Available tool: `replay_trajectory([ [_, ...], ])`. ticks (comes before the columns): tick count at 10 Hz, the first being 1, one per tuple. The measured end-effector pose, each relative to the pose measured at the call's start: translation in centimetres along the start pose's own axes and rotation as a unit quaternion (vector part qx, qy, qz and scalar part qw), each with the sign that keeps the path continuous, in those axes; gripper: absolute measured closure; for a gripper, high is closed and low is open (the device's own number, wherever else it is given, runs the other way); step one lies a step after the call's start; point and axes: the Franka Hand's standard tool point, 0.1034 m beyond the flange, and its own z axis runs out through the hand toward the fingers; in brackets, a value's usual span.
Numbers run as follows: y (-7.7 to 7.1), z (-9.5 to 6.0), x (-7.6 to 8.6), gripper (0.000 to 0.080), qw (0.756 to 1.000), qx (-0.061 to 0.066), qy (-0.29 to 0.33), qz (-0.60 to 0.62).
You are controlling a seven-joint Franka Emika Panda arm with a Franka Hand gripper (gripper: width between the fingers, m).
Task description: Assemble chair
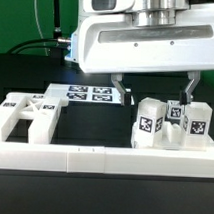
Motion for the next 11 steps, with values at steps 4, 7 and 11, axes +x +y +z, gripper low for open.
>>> replay_trajectory([
  [4, 0.3, -0.1, 0.0, 0.0150, 0.995, -0.014, 0.001, -0.102],
  [7, -0.7, 0.3, -0.8, 0.0150, 0.981, -0.019, -0.001, -0.194],
  [11, -0.9, 0.5, -1.4, 0.0150, 0.972, -0.023, -0.015, -0.231],
])
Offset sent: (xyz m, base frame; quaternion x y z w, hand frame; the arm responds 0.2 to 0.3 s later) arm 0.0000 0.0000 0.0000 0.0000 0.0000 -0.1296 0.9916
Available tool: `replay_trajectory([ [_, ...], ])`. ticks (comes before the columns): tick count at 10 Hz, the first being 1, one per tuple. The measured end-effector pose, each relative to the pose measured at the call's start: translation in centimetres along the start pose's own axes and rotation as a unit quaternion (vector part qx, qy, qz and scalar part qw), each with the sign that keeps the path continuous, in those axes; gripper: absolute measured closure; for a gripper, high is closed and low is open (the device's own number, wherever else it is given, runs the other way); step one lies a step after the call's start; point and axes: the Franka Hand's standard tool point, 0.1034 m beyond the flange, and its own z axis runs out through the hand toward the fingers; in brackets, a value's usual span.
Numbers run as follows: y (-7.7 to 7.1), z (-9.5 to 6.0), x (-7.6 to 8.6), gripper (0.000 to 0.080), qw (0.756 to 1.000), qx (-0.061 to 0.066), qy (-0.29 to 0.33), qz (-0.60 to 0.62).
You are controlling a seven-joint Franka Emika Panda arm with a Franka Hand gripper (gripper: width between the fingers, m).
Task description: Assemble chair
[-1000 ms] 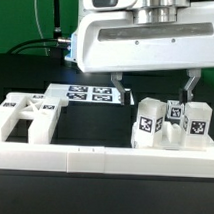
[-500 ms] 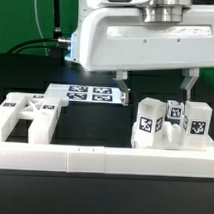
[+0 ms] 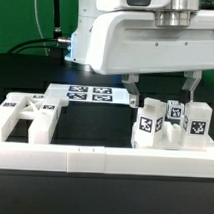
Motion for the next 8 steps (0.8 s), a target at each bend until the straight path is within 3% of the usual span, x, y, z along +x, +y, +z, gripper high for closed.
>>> replay_trajectory([
  [2, 0.8, -0.1, -0.1, 0.0150, 1.000, -0.001, -0.001, -0.002],
  [5, 0.2, 0.1, -1.2, 0.0150, 0.996, 0.011, -0.078, -0.032],
  [8, 0.7, 0.2, -1.2, 0.0150, 0.996, 0.006, -0.068, -0.056],
])
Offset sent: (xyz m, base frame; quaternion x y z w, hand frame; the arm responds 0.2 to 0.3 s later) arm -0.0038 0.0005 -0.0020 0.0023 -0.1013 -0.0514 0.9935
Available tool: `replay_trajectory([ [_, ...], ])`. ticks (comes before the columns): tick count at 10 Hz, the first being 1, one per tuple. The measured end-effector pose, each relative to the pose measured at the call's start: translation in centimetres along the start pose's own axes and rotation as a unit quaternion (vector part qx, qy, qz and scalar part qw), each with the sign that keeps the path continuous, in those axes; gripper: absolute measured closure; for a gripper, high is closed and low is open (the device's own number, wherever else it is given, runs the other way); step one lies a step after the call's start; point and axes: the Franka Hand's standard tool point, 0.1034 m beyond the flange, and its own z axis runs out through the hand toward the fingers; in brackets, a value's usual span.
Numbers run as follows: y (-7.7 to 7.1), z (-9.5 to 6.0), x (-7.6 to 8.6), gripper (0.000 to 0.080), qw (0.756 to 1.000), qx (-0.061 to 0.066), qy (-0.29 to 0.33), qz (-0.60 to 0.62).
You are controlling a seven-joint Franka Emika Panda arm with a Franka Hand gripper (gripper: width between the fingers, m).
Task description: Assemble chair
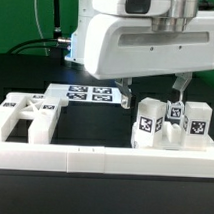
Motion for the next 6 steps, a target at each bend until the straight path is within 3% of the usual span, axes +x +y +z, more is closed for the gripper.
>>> replay_trajectory([
  [3, 0.35, 0.18, -0.18, 0.0150, 0.999, -0.002, -0.001, -0.041],
  [6, 0.49, 0.40, -0.06, 0.0150, 0.992, -0.015, -0.004, -0.126],
])
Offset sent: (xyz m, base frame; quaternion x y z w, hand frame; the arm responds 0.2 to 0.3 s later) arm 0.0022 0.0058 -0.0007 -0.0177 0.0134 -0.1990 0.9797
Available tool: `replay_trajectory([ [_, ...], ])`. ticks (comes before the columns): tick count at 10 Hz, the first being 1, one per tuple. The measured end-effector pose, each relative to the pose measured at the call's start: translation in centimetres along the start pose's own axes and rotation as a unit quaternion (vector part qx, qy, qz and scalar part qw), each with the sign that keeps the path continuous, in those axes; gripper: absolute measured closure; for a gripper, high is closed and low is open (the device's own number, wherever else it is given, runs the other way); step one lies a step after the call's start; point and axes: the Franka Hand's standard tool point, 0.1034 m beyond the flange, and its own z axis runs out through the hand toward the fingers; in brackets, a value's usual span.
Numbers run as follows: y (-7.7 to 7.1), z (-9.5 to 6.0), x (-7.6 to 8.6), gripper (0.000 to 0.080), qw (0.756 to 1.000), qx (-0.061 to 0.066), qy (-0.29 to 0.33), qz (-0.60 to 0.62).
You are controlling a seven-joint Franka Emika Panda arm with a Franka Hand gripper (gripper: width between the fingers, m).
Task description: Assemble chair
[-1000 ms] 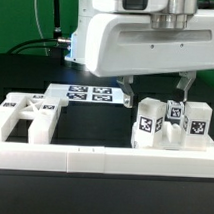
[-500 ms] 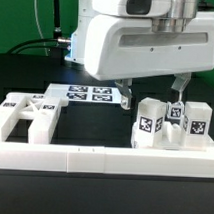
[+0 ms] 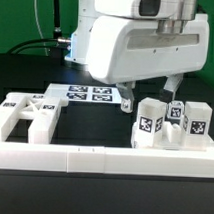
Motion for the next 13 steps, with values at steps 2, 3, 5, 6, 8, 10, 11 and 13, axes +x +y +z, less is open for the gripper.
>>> replay_trajectory([
  [2, -0.19, 0.54, 0.21, 0.0150, 1.000, -0.007, 0.002, -0.014],
  [3, -0.18, 0.75, 0.12, 0.0150, 1.000, -0.007, 0.001, -0.014],
  [5, -0.10, 0.70, 0.14, 0.0424, 1.000, -0.007, 0.001, -0.013],
  [6, -0.06, 0.67, 0.14, 0.0512, 1.000, -0.008, 0.001, -0.013],
  [8, -0.02, 0.68, 0.11, 0.0512, 1.000, -0.008, 0.001, 0.000],
  [10, 0.01, 0.70, 0.07, 0.0512, 0.998, -0.007, 0.002, 0.061],
  [11, 0.14, 0.71, -0.03, 0.0512, 0.994, -0.006, 0.002, 0.112],
  [13, 0.07, 0.70, 0.18, 0.0512, 0.976, -0.006, 0.004, 0.218],
])
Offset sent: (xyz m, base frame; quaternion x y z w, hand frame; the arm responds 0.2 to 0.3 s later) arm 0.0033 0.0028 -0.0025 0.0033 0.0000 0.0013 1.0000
